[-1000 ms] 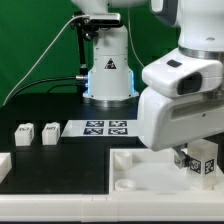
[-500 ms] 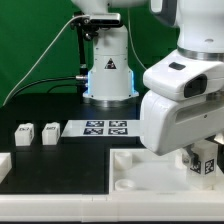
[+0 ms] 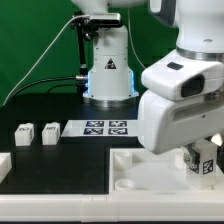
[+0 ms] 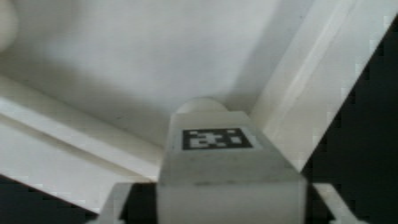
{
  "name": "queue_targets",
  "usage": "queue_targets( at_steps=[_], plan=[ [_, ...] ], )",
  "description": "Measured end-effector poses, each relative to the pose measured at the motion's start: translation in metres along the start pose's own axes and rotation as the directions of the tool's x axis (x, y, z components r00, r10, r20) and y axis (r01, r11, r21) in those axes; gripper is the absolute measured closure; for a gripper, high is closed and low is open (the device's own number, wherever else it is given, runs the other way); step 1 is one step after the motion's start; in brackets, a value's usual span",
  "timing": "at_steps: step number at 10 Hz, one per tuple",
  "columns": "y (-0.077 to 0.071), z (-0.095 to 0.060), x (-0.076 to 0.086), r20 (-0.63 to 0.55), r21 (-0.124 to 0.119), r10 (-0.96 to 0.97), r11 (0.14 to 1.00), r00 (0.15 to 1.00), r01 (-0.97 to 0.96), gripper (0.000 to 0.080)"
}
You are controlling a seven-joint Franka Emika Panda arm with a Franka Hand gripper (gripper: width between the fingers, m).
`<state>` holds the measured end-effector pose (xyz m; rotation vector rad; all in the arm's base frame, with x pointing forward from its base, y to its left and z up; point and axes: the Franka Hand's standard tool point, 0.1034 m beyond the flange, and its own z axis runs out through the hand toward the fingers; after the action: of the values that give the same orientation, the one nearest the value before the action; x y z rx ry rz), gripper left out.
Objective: Assemble one leg
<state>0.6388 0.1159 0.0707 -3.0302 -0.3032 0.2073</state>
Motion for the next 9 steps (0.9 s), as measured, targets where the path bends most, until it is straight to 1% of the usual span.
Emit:
queue_targets(
  at_steps=[1,2,4,5,6,8,9],
  plan=[
    [-0.0004,0.0001,-0.0001,0.0,0.005,0.137,0.991,0.991,-0.137,0.0508],
    [-0.001,0.0003,0.0,0.002,0.009,0.28,0.96,0.96,-0.28,0.0508],
    [-0.0013,0.0011,0.0004,0.003,0.012,0.477,0.879,0.879,-0.477,0.0508],
    [-0.0015,0.0013,0.0012,-0.001,0.014,0.602,0.799,0.799,-0.602,0.0508],
    [-0.0015,0.0011,0.0026,-0.01,0.02,0.675,0.738,0.738,-0.675,0.0508],
    [-0.0019,0.0011,0.0034,-0.006,0.028,0.829,0.559,0.559,-0.828,0.0508],
    [-0.002,0.001,0.0035,-0.004,0.029,0.851,0.526,0.526,-0.85,0.0508]
  ],
)
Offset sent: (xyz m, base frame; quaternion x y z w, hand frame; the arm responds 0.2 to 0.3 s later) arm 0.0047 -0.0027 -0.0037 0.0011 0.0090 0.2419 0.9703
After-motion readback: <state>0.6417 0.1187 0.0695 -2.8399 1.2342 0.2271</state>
